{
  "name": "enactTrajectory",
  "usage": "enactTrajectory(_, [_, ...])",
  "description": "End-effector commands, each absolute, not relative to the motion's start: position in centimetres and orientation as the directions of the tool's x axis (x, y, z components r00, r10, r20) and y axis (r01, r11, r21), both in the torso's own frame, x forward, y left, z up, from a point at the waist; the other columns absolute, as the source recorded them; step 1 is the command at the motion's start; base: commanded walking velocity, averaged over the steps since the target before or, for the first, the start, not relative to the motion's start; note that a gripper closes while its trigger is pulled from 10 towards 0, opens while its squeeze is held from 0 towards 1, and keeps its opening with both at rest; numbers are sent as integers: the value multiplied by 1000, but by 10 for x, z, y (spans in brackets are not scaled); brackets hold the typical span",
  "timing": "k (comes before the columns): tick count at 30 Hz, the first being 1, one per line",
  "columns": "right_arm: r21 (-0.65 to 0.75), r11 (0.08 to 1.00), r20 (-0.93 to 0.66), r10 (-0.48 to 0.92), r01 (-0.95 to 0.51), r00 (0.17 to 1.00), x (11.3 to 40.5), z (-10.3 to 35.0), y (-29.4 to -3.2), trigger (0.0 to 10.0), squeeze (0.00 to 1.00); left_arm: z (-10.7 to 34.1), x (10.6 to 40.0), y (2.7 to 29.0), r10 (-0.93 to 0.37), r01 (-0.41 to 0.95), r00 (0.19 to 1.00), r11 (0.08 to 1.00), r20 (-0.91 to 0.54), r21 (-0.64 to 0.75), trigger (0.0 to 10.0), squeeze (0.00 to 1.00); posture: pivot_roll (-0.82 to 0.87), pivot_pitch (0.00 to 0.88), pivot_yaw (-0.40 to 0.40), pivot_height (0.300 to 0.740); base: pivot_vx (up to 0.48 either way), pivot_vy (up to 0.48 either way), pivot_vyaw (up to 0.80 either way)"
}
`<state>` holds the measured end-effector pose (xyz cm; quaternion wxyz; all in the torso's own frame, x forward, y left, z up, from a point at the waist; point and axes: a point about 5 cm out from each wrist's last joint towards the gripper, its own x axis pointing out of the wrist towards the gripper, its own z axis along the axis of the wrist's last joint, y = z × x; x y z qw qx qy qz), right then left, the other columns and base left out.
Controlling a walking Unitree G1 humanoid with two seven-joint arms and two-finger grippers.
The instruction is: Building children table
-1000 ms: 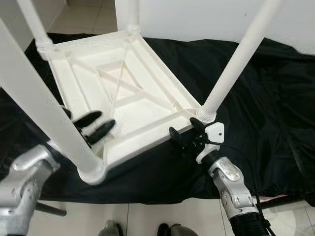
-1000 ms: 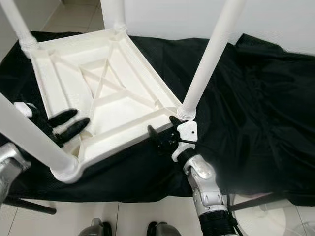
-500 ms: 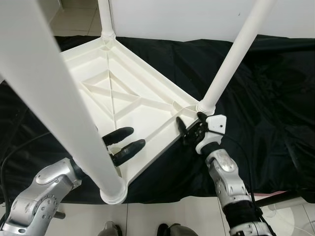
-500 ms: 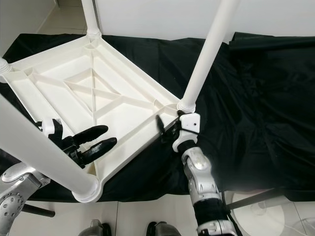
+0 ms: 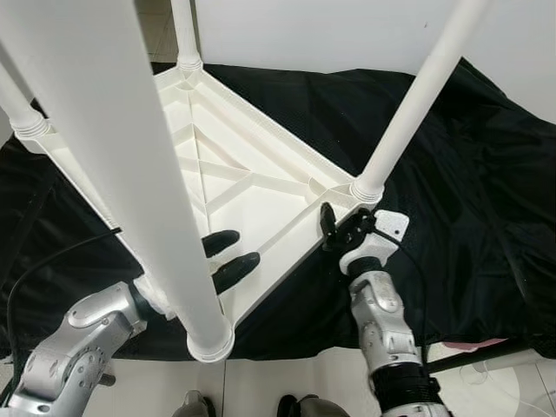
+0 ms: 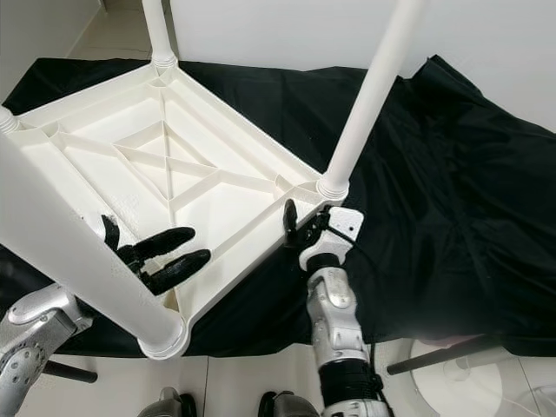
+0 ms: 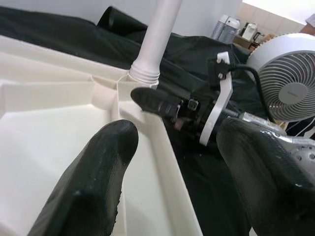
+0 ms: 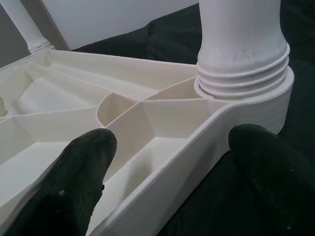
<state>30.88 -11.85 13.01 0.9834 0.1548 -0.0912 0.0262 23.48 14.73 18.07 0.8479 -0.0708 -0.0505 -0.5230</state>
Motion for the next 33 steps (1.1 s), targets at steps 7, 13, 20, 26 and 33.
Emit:
enactTrajectory(7, [347,935,103,36,-70,994,303,111,-112,10000,0,180,236,150,-902,913,406,405,147,-39,10000,0,11,149,-46,740,0,0,0])
enactTrajectory(13, [338,938,47,65,-77,997,318,112,-115,10000,0,182,237,148,-904,916,398,399,153,-26,10000,0,18,137,-48,740,0,0,0])
enactTrajectory(20, [290,945,-6,157,-149,988,339,117,-118,10000,0,185,235,142,-908,922,384,386,166,-21,10000,0,22,129,-44,740,0,0,0])
enactTrajectory(26, [230,951,-3,212,-205,977,350,123,-111,10000,0,185,236,135,-911,927,373,376,175,-19,10000,0,20,128,-46,740,0,0,0])
enactTrajectory(33, [220,950,30,220,-221,975,346,122,-108,10000,0,184,240,135,-892,905,420,425,169,-8,10000,0,26,143,-49,740,0,0,0])
